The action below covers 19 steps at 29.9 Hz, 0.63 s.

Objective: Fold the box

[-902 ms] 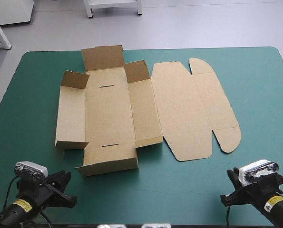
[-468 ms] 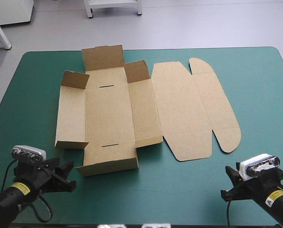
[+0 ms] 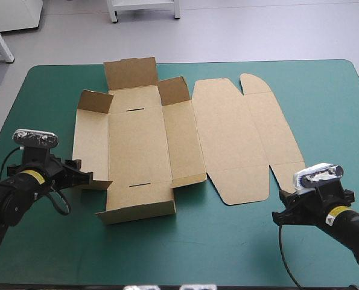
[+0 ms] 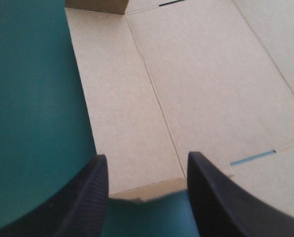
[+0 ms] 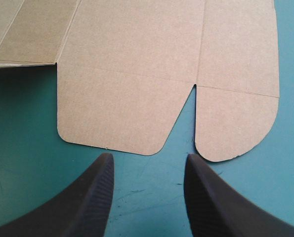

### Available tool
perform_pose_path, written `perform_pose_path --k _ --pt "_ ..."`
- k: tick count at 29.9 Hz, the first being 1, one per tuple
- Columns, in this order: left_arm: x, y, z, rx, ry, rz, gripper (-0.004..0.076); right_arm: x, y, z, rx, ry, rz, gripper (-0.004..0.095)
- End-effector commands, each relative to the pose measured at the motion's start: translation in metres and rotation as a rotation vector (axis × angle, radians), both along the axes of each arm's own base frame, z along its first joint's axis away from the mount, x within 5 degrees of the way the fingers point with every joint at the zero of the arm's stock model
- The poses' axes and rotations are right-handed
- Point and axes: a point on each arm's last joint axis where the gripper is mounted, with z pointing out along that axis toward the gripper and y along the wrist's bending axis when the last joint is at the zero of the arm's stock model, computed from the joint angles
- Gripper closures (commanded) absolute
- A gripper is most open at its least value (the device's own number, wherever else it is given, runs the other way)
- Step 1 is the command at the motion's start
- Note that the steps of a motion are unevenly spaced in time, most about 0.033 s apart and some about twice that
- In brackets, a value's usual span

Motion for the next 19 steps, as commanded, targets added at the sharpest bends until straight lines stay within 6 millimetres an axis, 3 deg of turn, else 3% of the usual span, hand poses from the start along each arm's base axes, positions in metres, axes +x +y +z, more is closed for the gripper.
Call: perform_pose_path --k 1,8,14,19 --pt "0.028 0.011 0.009 -0.028 -0.081 0.098 0.036 0.017 0.005 0.017 0.01 -0.056 -0.006 0.0476" --pt "0.061 0.064 -0.019 -0.214 0.01 0.292 0.036 0.033 0.01 0.011 -0.005 -0.008 -0.002 0.0468" --pt "0.077 0.101 -0.044 -0.464 0.083 0.311 0.036 0.034 0.011 0.012 0.015 -0.025 -0.003 0.0357" --pt "0.092 0.11 -0.066 -0.638 0.135 0.257 0.036 0.034 0.011 0.012 0.015 -0.026 -0.003 0.035"
